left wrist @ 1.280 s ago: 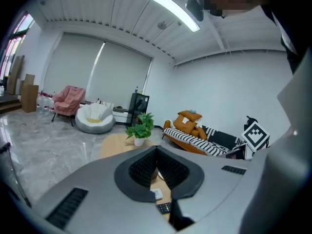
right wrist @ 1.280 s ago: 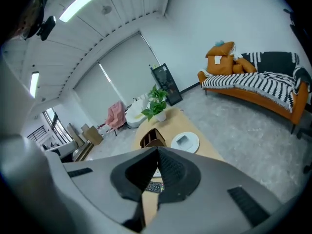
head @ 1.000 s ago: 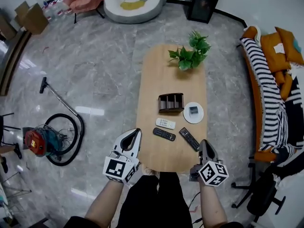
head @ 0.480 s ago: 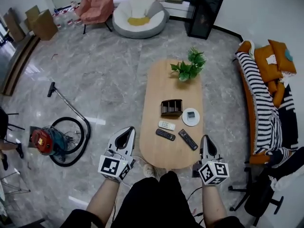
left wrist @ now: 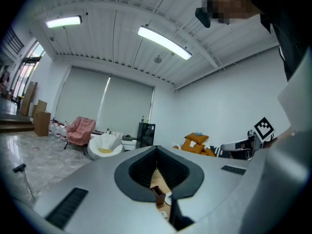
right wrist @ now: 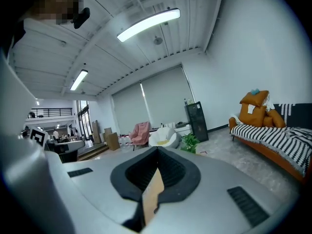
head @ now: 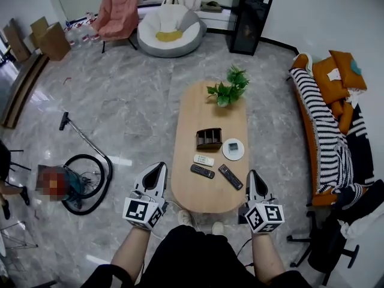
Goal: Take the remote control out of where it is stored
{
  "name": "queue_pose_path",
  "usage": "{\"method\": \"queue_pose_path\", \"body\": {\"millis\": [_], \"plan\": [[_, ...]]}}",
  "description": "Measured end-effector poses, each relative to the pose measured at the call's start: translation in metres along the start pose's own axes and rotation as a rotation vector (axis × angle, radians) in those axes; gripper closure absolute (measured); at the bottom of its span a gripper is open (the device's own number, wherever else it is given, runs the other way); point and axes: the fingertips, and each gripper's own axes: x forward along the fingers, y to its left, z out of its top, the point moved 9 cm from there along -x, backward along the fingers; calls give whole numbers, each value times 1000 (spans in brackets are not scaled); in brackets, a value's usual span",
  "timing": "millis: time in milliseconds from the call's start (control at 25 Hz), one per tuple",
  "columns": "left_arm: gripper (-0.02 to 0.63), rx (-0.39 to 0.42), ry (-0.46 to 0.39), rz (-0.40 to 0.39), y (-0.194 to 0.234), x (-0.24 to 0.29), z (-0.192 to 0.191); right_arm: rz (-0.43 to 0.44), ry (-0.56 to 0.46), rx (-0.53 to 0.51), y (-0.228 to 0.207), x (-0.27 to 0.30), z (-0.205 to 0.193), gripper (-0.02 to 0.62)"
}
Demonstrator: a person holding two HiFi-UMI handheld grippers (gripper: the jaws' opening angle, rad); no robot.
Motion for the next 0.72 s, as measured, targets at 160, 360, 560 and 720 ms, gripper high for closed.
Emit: {"method": "queue_pose_path", "body": {"millis": [160,360,560,720], "plan": [[600,7,3,11,-25,-2,4,19,-4,-34,-11,-22,8,588],[600,8,-27,8,-59,1,5,7,-37,-63,-40,-48,20,588],[600,14,-42,-12,-86,1,8,7,-31,-66,-57,-58,25,588],[600,11,-53,-10,-96,-2,5,37,-43,-81,-56,-61,28,588]]}}
